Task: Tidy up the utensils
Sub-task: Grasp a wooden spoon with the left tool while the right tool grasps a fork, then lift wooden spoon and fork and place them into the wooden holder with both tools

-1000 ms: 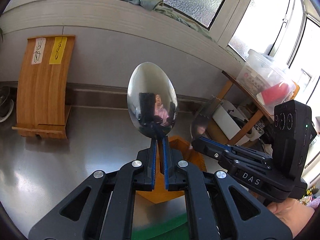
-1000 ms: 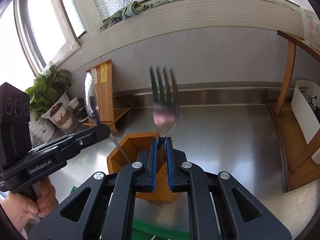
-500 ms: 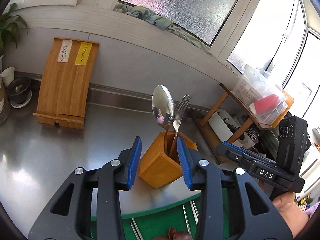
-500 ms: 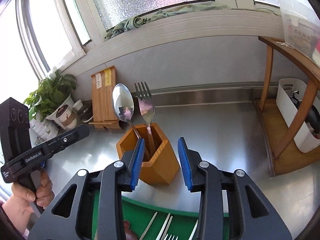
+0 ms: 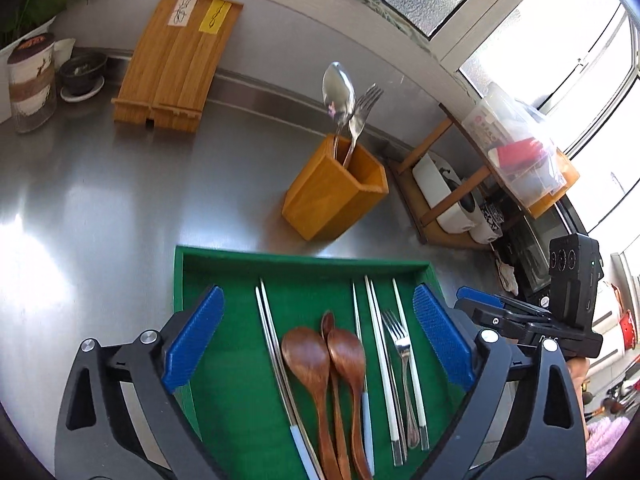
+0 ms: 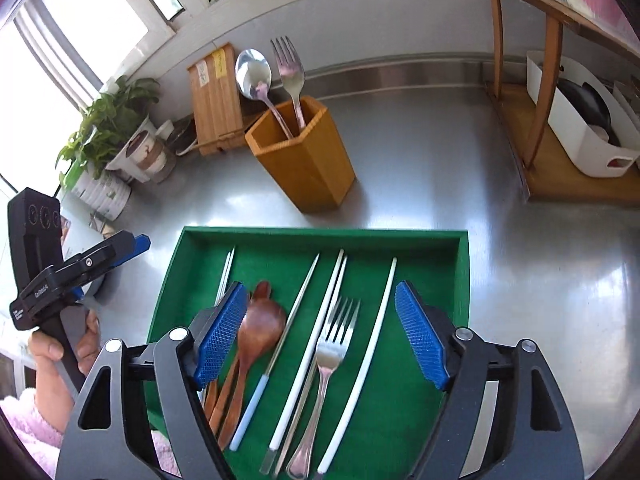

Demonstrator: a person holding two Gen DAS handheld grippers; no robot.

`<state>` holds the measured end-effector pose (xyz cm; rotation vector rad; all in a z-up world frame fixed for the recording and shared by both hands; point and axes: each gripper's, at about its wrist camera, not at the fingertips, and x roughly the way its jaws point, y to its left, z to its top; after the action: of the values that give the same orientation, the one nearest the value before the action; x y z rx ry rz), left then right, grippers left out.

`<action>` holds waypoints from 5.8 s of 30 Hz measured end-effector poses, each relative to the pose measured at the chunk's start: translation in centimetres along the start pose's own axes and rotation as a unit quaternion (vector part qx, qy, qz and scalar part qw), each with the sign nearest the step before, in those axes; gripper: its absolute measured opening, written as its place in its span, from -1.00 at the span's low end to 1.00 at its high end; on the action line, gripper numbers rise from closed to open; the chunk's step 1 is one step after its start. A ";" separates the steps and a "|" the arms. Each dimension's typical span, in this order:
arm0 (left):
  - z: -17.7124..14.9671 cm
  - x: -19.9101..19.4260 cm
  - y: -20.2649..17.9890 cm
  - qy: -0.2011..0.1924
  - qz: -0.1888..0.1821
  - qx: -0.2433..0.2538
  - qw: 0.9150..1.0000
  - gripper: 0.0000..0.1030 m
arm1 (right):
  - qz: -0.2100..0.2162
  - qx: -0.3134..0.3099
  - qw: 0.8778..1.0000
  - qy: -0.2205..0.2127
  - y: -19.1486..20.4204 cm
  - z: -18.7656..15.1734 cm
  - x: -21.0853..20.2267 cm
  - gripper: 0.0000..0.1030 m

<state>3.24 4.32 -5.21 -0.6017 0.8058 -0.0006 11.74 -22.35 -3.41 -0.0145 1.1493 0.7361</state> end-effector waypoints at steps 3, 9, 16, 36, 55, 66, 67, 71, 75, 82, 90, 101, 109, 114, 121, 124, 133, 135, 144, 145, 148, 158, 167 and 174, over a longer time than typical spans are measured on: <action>-1.4 0.4 -0.1 0.031 0.005 -0.002 1.000 0.79 | 0.005 0.004 1.000 0.016 0.0 -1.2 0.0 0.50; -3.5 1.1 -0.2 0.089 -0.011 -0.017 0.996 0.77 | 0.011 0.027 0.998 0.063 0.1 -2.5 1.2 0.19; -4.6 3.1 -0.7 0.145 -0.040 -0.024 0.988 -0.02 | 0.018 0.083 0.989 0.124 -0.9 -3.6 3.9 -0.74; -5.6 6.8 -0.9 0.211 0.008 -0.005 0.977 -0.55 | 0.023 0.110 0.982 0.154 -2.1 -4.2 6.2 -0.79; -5.1 5.6 -1.2 0.184 0.031 0.020 0.982 -0.80 | 0.022 0.101 0.984 0.143 -1.7 -4.2 5.7 -0.87; -3.7 3.1 -2.3 0.124 0.031 0.043 0.991 -0.81 | 0.003 0.055 0.994 0.090 -0.5 -3.2 2.4 -0.96; -3.5 2.8 -2.4 0.116 0.030 0.045 0.992 -0.81 | 0.001 0.050 0.995 0.083 -0.3 -3.0 2.1 -0.96; -2.5 1.2 -3.4 0.064 0.038 0.066 0.995 -0.81 | -0.014 0.021 0.999 0.039 0.6 -1.8 0.5 -0.95; -1.1 -0.2 -4.6 0.001 0.053 0.093 0.994 -0.81 | -0.031 -0.017 0.999 -0.029 2.0 0.0 -1.3 -0.96; 1.8 -1.0 -5.9 -0.085 0.074 0.111 0.987 -0.80 | -0.078 -0.078 0.984 -0.137 4.5 3.1 -2.4 -0.95; 5.9 0.1 -6.9 -0.139 0.094 0.119 0.978 -0.80 | -0.092 -0.108 0.965 -0.219 5.6 6.9 -2.7 -0.95; 12.0 3.2 -7.7 -0.218 0.074 0.107 0.967 -0.80 | -0.104 -0.115 0.944 -0.291 6.1 12.7 -0.4 -0.95; 12.8 7.0 -5.1 -0.218 0.056 0.073 0.972 -0.80 | -0.108 -0.113 0.952 -0.262 5.1 13.4 2.2 -0.95; 13.3 8.2 -4.5 -0.220 0.052 0.068 0.972 -0.80 | -0.109 -0.111 0.957 -0.246 4.4 13.2 3.0 -0.95; 13.5 8.2 -4.5 -0.236 0.039 0.059 0.969 -0.81 | -0.106 -0.107 0.961 -0.233 3.9 13.1 3.9 -0.95; 14.1 8.4 -4.7 -0.239 0.034 0.061 0.969 -0.81 | -0.107 -0.108 0.961 -0.230 3.9 13.2 4.0 -0.95; 11.9 9.6 -5.4 -0.223 0.032 0.108 0.968 -0.81 | -0.098 -0.113 0.964 -0.217 3.8 13.0 4.4 -0.95; 11.3 9.6 -5.1 -0.216 0.028 0.115 0.969 -0.81 | -0.095 -0.116 0.965 -0.213 3.8 12.8 4.5 -0.95; 9.6 9.6 -4.0 -0.182 0.014 0.136 0.974 -0.80 | -0.076 -0.128 0.972 -0.182 3.7 12.1 5.2 -0.94; 9.5 9.7 -3.9 -0.177 0.013 0.134 0.975 -0.79 | -0.075 -0.128 0.973 -0.179 3.7 12.0 5.2 -0.94; 9.2 9.8 -3.7 -0.164 0.013 0.133 0.977 -0.78 | -0.074 -0.128 0.974 -0.173 3.8 11.8 5.3 -0.91; 8.2 7.7 -2.8 -0.159 0.010 0.103 0.982 -0.27 | -0.072 -0.131 0.978 -0.145 3.8 10.9 5.2 -0.79; 6.1 3.7 -0.5 -0.173 0.016 0.053 0.983 0.08 | -0.073 -0.105 0.979 -0.157 2.8 8.3 2.4 0.05; 3.9 1.1 -0.7 -0.165 0.023 0.050 0.985 0.66 | -0.087 -0.079 0.980 -0.161 2.3 5.6 0.1 0.84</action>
<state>6.82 5.50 -3.51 -0.4720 0.4938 0.0977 15.17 -18.45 -0.27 -0.1245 0.7689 0.6440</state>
